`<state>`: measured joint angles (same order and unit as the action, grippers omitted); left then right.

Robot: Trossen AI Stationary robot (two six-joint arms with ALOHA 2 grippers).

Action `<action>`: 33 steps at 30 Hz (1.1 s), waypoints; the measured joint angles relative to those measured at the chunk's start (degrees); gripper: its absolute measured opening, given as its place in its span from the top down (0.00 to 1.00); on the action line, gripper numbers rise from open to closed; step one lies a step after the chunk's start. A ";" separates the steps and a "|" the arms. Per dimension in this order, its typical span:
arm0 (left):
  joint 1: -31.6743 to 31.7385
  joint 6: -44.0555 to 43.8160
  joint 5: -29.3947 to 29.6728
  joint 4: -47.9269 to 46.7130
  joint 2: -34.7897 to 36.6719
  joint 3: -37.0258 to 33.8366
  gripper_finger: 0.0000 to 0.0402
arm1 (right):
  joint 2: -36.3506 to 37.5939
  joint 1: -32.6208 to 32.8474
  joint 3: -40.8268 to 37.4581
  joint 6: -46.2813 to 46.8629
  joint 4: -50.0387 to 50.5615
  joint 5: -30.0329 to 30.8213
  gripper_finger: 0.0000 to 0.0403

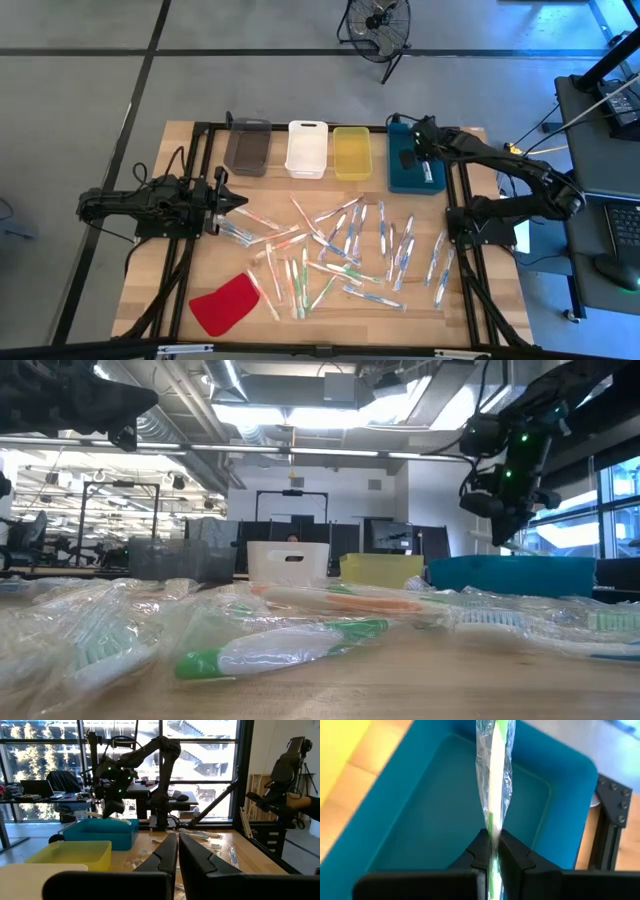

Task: Pick & Place Toothbrushes
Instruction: Put the green toothbrush into the blue bin

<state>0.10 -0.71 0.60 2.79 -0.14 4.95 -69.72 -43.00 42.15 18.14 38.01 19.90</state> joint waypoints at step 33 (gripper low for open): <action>-0.02 0.00 -0.13 0.02 0.00 0.00 0.97 | -12.63 -3.17 0.00 -2.28 -5.09 -4.49 0.89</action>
<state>0.08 -0.71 0.47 2.81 -0.14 4.95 -82.35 -46.18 42.15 15.86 32.92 15.41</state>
